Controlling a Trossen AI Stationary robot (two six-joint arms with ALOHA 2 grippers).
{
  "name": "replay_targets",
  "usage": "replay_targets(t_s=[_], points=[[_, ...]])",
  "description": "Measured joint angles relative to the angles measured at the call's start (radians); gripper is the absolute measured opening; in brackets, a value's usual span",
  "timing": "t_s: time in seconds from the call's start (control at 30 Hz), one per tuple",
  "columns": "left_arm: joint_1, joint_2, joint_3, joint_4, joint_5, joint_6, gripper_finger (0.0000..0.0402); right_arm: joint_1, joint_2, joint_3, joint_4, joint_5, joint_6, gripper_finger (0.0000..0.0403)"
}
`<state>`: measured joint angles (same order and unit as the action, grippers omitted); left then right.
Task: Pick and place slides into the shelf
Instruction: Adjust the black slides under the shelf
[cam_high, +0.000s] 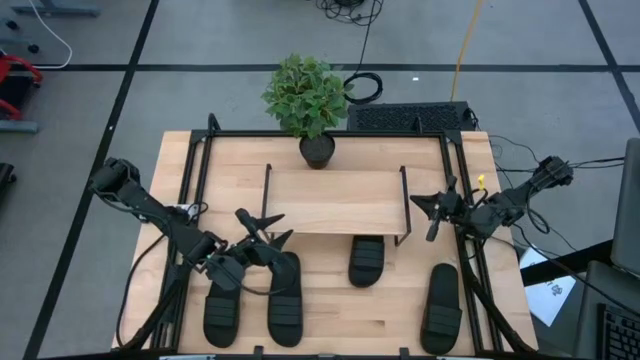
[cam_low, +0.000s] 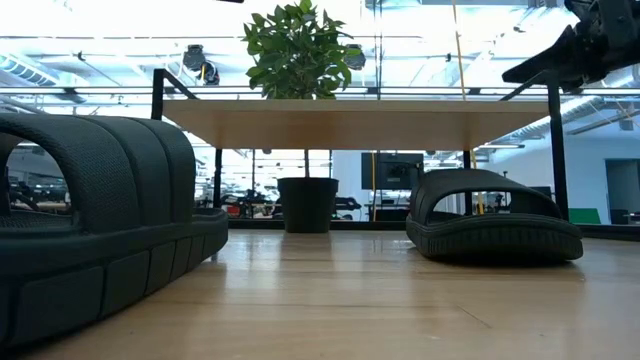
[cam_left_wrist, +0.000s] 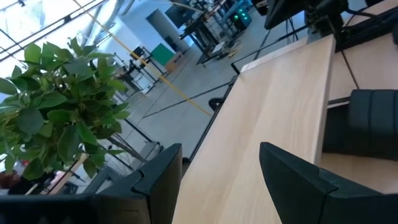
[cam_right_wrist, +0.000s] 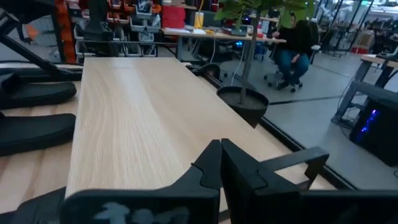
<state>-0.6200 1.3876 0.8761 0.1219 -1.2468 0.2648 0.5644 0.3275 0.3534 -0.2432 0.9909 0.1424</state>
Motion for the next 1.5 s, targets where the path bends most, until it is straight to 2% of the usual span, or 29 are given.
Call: replay_targets(t_s=[0.13, 0.27, 0.37, 0.5, 0.57, 0.63, 0.8, 0.93, 1.1, 1.4, 1.5], points=[[0.016, 0.0, 0.0, -0.021, 0.023, -0.023, 0.0223, 0.0, 0.0, 0.0, 0.046, -0.018, -0.044, 0.0], [0.031, 0.0, 0.0, -0.023, 0.051, -0.031, 0.0223, 0.002, 0.013, 0.0, 0.128, -0.133, -0.131, 0.0], [0.039, 0.0, 0.0, -0.023, 0.052, -0.032, 0.0223, 0.012, 0.033, 0.0, 0.194, -0.314, -0.16, 0.0], [0.043, 0.0, 0.0, -0.024, 0.053, -0.033, 0.0223, 0.041, 0.093, -0.002, 0.281, -0.69, -0.12, 0.0], [0.043, 0.0, 0.0, -0.023, 0.053, -0.033, 0.0223, 0.062, 0.144, -0.02, 0.335, -0.774, -0.098, 0.0], [0.043, 0.0, 0.0, -0.023, 0.053, -0.033, 0.0223, 0.087, 0.207, -0.051, 0.386, -0.773, -0.075, 0.0], [0.043, 0.0, 0.0, -0.023, 0.053, -0.034, 0.0223, 0.152, 0.379, -0.109, 0.51, -0.66, 0.049, 0.0], [0.043, 0.0, 0.0, -0.023, 0.053, -0.034, 0.0223, 0.234, 0.525, -0.134, 0.649, -0.575, 0.075, 0.0], [0.043, 0.0, 0.0, -0.023, 0.052, -0.034, 0.0223, 0.316, 0.681, -0.134, 0.806, -0.575, 0.105, 0.0], [0.043, 0.0, 0.0, -0.021, 0.051, -0.031, 0.0223, 0.318, 0.961, -0.132, 1.059, -0.567, 0.205, 0.0], [0.043, 0.0, 0.0, -0.021, 0.05, -0.032, 0.0223, 0.319, 1.055, -0.105, 1.124, -0.516, 0.205, 0.0]])
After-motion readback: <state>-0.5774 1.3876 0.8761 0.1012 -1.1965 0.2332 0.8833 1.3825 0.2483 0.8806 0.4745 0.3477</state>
